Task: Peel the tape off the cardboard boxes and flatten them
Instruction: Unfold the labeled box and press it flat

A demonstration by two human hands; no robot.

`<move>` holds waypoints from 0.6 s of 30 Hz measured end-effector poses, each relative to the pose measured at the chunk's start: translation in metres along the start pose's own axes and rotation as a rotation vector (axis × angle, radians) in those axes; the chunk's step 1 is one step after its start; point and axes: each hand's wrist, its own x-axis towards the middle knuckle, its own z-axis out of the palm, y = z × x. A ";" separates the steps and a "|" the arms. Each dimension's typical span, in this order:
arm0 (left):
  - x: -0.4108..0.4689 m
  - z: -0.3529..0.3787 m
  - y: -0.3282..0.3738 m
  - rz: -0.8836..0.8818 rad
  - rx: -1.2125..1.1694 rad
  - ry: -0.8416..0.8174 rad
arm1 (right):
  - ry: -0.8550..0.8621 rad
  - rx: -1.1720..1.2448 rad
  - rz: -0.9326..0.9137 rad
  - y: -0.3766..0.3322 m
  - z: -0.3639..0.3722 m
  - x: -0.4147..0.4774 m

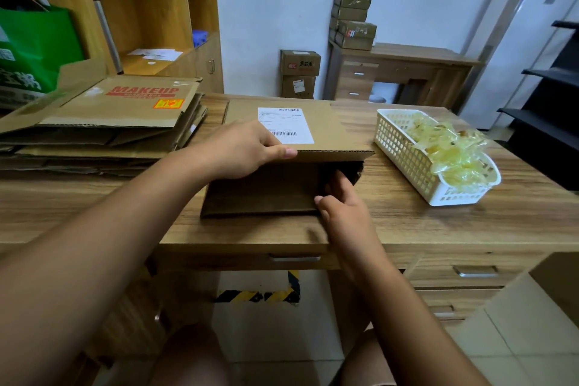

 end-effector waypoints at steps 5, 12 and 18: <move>-0.004 0.004 0.008 0.003 0.000 -0.015 | 0.153 0.285 0.044 0.001 -0.025 -0.004; -0.012 0.025 0.032 0.072 0.104 -0.003 | 0.268 0.272 0.041 -0.013 -0.048 -0.010; -0.019 0.055 0.036 0.072 0.193 -0.016 | 0.412 -0.181 -0.181 -0.020 -0.072 -0.012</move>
